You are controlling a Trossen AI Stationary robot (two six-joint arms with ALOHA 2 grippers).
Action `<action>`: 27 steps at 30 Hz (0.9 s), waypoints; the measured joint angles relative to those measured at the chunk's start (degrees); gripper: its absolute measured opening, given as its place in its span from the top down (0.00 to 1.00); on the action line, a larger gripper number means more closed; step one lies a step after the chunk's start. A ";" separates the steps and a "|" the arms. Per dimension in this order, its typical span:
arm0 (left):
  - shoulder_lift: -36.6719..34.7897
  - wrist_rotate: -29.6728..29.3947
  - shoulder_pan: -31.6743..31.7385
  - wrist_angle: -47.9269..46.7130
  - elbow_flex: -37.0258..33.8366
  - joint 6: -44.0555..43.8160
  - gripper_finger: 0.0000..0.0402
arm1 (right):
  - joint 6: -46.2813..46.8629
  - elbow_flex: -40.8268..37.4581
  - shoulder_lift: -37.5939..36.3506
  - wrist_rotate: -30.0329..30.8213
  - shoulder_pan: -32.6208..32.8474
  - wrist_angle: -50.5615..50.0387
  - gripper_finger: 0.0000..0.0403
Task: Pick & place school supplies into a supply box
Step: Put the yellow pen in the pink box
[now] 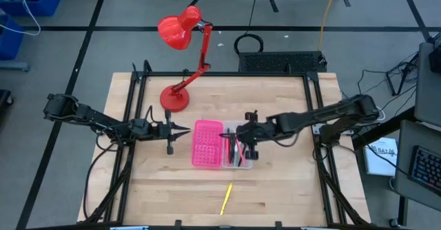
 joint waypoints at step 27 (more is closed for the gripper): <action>0.01 -0.02 -0.01 0.32 0.00 -1.50 0.88 | -23.37 44.31 36.54 -4.95 17.33 -19.22 1.00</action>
